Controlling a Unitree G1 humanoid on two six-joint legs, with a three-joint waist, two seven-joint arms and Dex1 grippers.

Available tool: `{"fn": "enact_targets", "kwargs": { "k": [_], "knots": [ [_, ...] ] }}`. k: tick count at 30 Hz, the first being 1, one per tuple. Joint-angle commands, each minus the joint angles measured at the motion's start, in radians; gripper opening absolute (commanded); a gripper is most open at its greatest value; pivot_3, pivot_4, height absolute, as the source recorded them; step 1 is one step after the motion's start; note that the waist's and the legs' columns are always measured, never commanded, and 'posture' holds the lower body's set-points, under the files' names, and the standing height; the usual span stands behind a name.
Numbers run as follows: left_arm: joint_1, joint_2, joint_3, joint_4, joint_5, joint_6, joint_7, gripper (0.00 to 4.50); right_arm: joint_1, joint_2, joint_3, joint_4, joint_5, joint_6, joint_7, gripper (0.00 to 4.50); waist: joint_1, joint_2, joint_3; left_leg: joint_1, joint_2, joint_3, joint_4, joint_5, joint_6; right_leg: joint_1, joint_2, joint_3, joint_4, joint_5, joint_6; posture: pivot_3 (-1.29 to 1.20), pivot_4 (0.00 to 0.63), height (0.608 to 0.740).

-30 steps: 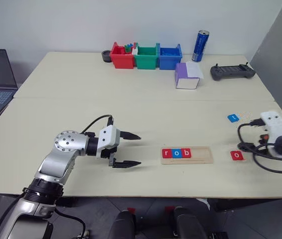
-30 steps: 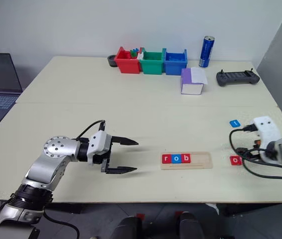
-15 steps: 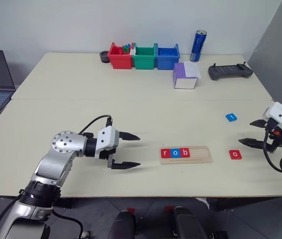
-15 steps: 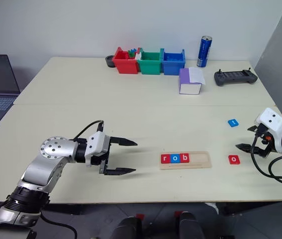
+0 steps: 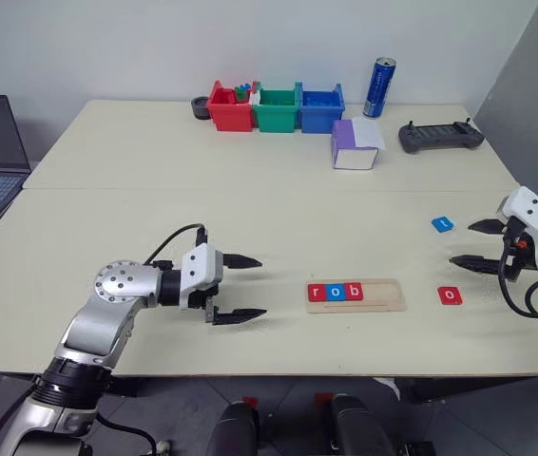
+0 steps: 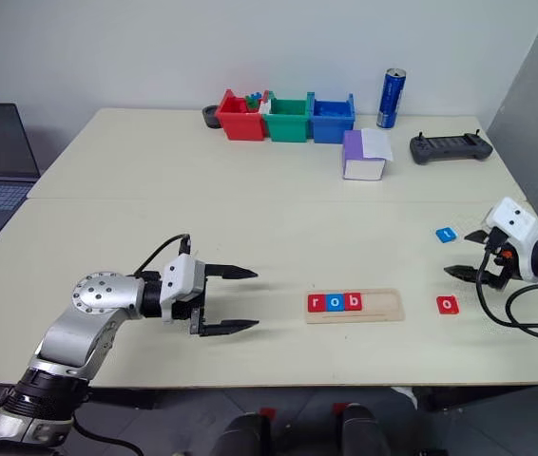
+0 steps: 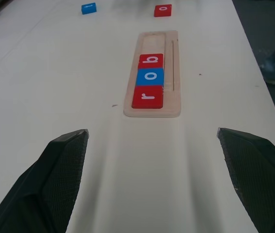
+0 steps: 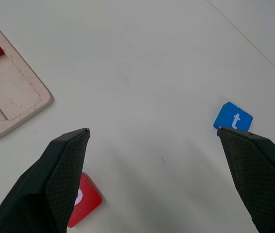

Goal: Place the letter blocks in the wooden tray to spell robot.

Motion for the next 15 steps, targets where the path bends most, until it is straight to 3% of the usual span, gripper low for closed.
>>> {"fn": "enact_targets", "kwargs": {
  "k": [1, 15],
  "knots": [
    [0.01, 0.001, 0.026, -0.041, -0.026, 0.0, 0.011, 4.5, -0.019, -0.003, -0.013, 0.005, -0.008, -0.035, 0.015, 4.47, 0.0, 0.0, 0.0, 0.0, 0.0, 0.0, 0.0, 0.0, 0.0, 0.0, 0.0, 0.0, 0.0, 0.0, 0.0, 0.0, 0.15, 0.74],
    [-0.004, -0.11, 0.079, 0.057, -0.064, -0.065, 0.082, 4.5, -0.02, 0.009, -0.022, 0.028, -0.002, -0.049, 0.025, 4.47, -0.001, 0.0, 0.0, 0.001, 0.0, 0.0, 0.0, 0.0, 0.0, 0.0, 0.0, 0.0, 0.001, 0.0, 0.0, 0.0, 0.15, 0.74]
  ]
}}
